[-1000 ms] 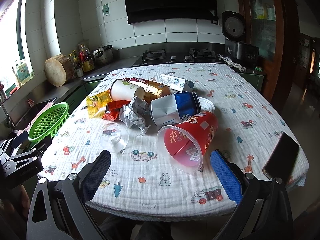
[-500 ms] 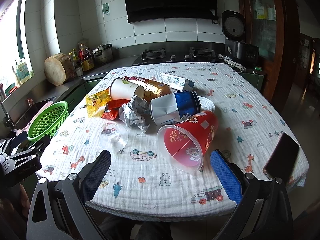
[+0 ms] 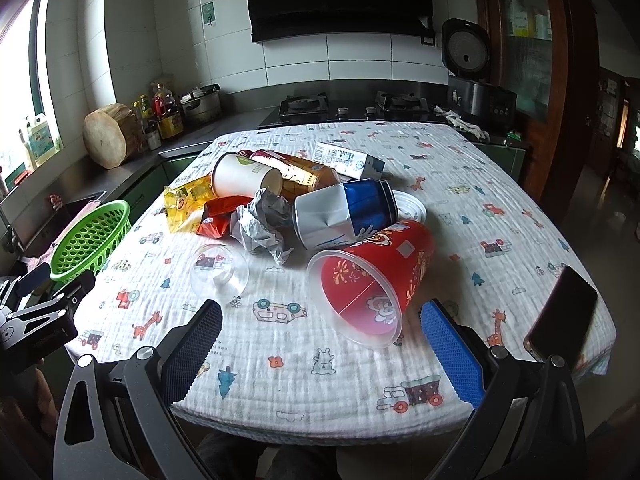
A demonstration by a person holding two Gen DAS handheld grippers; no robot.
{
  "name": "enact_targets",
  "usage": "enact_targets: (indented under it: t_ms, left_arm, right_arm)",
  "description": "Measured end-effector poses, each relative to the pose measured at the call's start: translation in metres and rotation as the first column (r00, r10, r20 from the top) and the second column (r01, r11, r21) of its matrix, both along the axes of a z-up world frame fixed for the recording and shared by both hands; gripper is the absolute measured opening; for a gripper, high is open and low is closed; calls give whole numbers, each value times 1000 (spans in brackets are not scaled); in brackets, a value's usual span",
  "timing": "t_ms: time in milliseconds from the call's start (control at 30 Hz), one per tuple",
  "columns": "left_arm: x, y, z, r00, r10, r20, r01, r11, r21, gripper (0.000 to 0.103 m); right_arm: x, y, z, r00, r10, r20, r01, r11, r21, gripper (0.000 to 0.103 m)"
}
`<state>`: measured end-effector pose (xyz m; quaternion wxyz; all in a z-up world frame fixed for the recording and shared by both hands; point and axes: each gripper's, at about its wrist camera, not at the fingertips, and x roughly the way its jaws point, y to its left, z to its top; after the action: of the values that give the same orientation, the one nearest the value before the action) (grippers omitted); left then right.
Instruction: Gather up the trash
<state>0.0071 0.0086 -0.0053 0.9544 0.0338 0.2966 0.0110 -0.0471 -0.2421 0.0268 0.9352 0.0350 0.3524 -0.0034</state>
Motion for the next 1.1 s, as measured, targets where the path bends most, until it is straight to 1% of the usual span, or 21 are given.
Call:
enact_targets:
  t_ms: [333, 567, 767, 933, 1033, 1100]
  left_arm:
    - [6, 1, -3, 1000, -2, -9, 2, 1000, -7, 98]
    - [13, 2, -3, 1000, -5, -12, 5, 1000, -3, 98]
    - [26, 4, 0, 1000, -20, -16, 20, 1000, -5, 98]
    - [36, 7, -4, 999, -31, -30, 30, 999, -18, 98]
    - [42, 7, -9, 998, -43, -38, 42, 999, -18, 98]
    - [45, 7, -10, 998, -51, -39, 50, 999, -15, 98]
  right_arm:
    - [8, -3, 0, 1000, -9, -11, 8, 999, -35, 97]
    - [15, -8, 0, 1000, -17, -19, 16, 999, -42, 97]
    - [33, -21, 6, 999, 4, -51, -7, 999, -53, 97]
    - [55, -34, 11, 992, 35, -118, -41, 998, -50, 97]
    - [70, -48, 13, 984, 26, -176, -30, 999, -20, 97]
    - [82, -57, 16, 974, 7, -226, -5, 1000, 10, 97]
